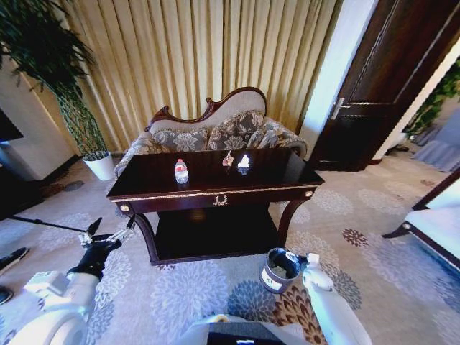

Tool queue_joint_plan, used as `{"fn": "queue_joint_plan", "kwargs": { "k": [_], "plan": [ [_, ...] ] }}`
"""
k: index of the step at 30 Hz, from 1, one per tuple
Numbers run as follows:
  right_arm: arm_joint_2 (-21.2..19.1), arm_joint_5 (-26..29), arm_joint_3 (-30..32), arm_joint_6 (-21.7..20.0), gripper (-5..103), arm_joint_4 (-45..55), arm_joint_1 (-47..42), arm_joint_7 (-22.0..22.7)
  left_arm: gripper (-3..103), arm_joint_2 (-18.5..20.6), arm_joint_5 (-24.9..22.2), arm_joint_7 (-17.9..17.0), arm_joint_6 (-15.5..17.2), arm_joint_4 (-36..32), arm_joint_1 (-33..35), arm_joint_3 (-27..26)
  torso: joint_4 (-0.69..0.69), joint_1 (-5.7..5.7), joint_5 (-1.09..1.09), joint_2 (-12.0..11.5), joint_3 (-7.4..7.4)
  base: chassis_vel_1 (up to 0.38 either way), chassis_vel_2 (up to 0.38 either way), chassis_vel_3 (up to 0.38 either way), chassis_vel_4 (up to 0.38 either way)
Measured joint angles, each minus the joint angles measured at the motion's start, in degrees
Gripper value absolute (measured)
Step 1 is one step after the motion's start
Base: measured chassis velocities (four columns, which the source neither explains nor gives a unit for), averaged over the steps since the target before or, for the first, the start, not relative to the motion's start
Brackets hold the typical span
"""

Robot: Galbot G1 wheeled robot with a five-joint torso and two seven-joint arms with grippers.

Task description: Move to the front of the table and place the trash on the table into the trash bin.

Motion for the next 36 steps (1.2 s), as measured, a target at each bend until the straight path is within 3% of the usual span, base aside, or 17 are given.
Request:
{"fn": "queue_joint_plan", "kwargs": {
  "k": [1, 5, 10, 15, 25, 36],
  "plan": [
    [0.0, 0.0, 0.0, 0.0, 100, 0.0, 0.0, 0.0, 100, 0.0, 0.0, 0.0, 0.0, 0.0, 0.0, 0.0, 0.00, 0.00, 0.00, 0.0, 0.00, 0.000, 0.000, 0.000, 0.000],
    [-1.2, 2.8, 1.1, 0.1, 100, 18.1, -3.6, -1.2, 100, 0.0, 0.0, 0.0, 0.0, 0.0, 0.0, 0.0, -0.01, 0.00, 0.00, 0.0, 0.00, 0.000, 0.000, 0.000, 0.000],
    [-1.9, 3.7, 1.4, -2.1, 100, 32.7, -5.4, -1.1, 100, 0.0, 0.0, 0.0, 0.0, 0.0, 0.0, 0.1, 0.00, 0.00, -0.01, 0.0, 0.00, 0.000, 0.000, 0.000, 0.000],
    [-3.3, 4.5, 1.0, -4.2, 100, 41.6, -6.0, -0.9, 100, 0.0, 0.0, 0.0, 0.1, 0.0, 0.0, 0.1, 0.00, 0.00, -0.01, 0.0, 0.00, 0.000, 0.000, 0.000, 0.000],
    [-3.6, 4.9, 0.4, -6.7, 100, 42.8, -5.6, 2.2, 100, 0.1, 0.0, 0.0, 0.0, 0.0, 0.1, -0.3, 0.00, 0.00, 0.01, 0.0, 0.00, 0.000, 0.000, 0.000, 0.000],
    [-3.5, 4.3, 0.4, -7.0, 100, 41.9, -4.9, 2.4, 100, 0.3, 0.0, 0.0, -0.1, 0.0, 0.1, -0.7, 0.00, 0.00, 0.01, 0.0, 0.00, -0.011, 0.010, 0.010, -0.014]
  ]
}}
